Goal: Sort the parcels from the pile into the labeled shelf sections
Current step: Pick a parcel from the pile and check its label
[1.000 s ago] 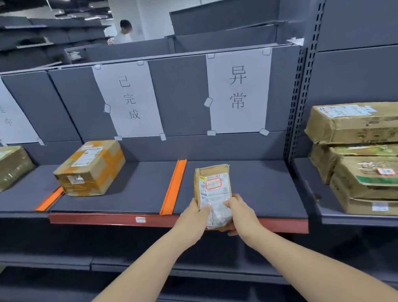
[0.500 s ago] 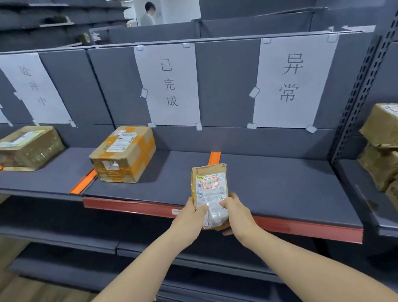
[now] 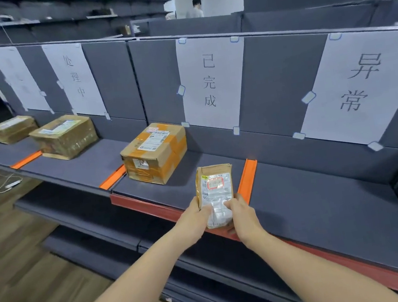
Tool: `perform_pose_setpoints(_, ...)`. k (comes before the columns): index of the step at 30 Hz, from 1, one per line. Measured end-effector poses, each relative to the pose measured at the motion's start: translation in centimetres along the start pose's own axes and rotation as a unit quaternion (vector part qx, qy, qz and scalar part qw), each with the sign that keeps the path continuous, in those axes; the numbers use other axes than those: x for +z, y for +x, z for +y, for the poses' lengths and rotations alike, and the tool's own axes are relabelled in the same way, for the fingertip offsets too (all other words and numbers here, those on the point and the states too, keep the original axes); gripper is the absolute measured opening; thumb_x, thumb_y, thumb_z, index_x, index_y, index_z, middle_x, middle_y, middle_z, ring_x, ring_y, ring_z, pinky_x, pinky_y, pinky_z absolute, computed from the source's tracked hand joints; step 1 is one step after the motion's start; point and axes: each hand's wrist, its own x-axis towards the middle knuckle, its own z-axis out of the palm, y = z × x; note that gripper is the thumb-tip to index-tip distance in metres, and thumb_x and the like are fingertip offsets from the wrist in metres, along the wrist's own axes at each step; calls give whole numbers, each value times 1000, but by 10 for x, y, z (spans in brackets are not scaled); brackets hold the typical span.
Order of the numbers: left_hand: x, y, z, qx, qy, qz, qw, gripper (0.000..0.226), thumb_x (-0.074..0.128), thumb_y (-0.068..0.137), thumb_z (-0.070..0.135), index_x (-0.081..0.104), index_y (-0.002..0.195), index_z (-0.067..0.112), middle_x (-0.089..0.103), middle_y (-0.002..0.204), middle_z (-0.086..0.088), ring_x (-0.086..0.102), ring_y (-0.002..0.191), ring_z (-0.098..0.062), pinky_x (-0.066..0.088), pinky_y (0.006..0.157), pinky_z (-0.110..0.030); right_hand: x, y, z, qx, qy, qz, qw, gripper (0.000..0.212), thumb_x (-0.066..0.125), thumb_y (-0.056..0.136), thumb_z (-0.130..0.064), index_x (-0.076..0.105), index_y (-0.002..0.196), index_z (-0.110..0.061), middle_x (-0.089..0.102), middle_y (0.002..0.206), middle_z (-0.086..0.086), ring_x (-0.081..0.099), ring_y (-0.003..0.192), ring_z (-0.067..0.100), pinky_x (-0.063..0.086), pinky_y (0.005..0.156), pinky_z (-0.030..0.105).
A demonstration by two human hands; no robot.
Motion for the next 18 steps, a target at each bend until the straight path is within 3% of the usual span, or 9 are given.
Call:
perform_pose_setpoints(5,-29,13,-5,-1,-5,-2,1000,42,35,104,26,30,146,26,52,139,4,50,108,-12,38,88,-28,26,13,-14,-9,-7,-10,1000,36,39,72,-46,54,103,-39,69,105,-5,67,95,21,53,89,51)
perform_pose_setpoints(7,-44,16,-7,2,-4,-9,1000,42,35,104,25,28,146,27,51,140,3,49,106,-10,40,84,-24,40,20,-18,-9,-13,-5,1000,34,39,71,-48,54,100,-39,69,107,-3,67,95,22,54,88,51)
perform_pose_setpoints(11,-84,26,-21,1,22,-23,999,43,36,104,27,27,145,30,53,137,5,52,102,-11,40,59,-17,78,31,-24,-4,-11,13,1000,32,39,76,-42,55,103,-35,68,109,-1,65,97,22,54,88,50)
perform_pose_setpoints(14,-121,32,-34,3,41,-34,999,44,37,104,27,27,146,30,53,138,4,52,104,-11,40,58,-17,116,32,-35,4,10,22,1000,17,39,94,-28,52,103,-34,66,109,-1,65,95,19,60,79,43)
perform_pose_setpoints(18,-177,38,-56,6,49,-51,997,44,38,103,27,27,146,30,52,139,3,52,101,-10,40,60,-14,174,36,-47,8,7,35,999,17,39,96,-23,52,97,-33,66,107,1,66,93,24,61,74,42)
